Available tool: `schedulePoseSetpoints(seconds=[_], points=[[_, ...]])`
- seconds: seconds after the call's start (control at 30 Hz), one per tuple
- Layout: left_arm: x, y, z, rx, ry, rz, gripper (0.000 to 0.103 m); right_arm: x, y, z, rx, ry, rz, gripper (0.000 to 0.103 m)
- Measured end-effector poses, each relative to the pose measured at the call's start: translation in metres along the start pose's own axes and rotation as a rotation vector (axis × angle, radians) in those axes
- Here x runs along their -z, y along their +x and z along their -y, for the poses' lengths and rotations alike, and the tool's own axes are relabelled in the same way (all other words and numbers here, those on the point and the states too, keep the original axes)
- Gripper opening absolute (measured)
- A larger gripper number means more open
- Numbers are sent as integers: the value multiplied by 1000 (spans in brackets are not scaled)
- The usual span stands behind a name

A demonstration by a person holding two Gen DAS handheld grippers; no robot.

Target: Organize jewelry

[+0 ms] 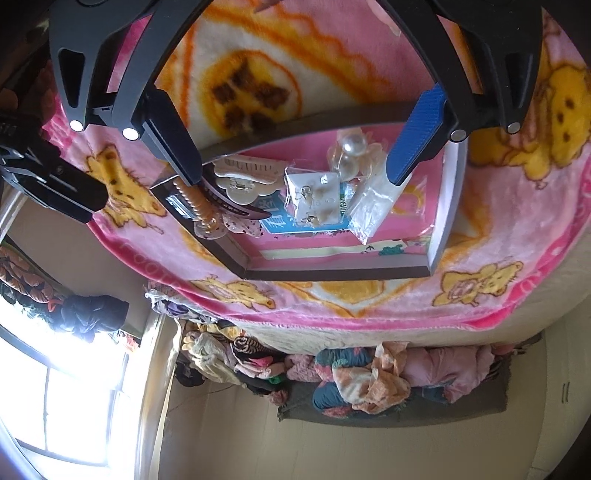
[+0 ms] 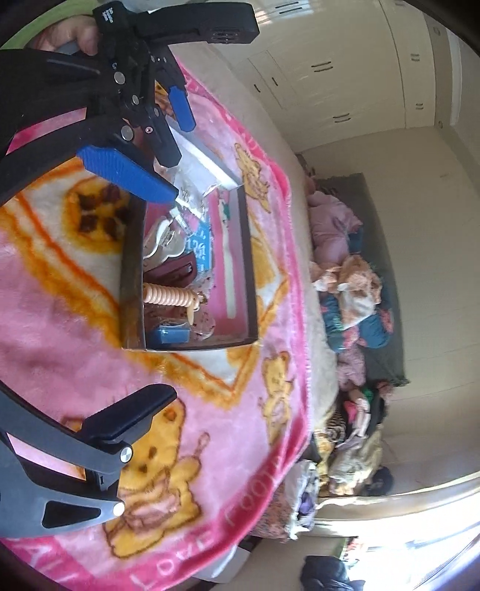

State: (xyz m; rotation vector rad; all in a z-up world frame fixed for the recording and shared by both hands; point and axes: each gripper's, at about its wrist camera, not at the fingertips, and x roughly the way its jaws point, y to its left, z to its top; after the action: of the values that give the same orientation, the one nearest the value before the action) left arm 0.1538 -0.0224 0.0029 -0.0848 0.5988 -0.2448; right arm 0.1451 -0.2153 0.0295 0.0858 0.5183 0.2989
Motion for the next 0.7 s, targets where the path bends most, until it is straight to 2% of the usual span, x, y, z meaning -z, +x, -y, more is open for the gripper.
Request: schedulePoseSetpoints(seconds=[0.33, 0.7], points=[[11, -31, 8, -39, 4, 60, 91, 10, -38, -8, -28, 16, 173, 97], [35, -43, 7, -89, 30, 98, 91, 41, -45, -30, -34, -65, 224, 97]])
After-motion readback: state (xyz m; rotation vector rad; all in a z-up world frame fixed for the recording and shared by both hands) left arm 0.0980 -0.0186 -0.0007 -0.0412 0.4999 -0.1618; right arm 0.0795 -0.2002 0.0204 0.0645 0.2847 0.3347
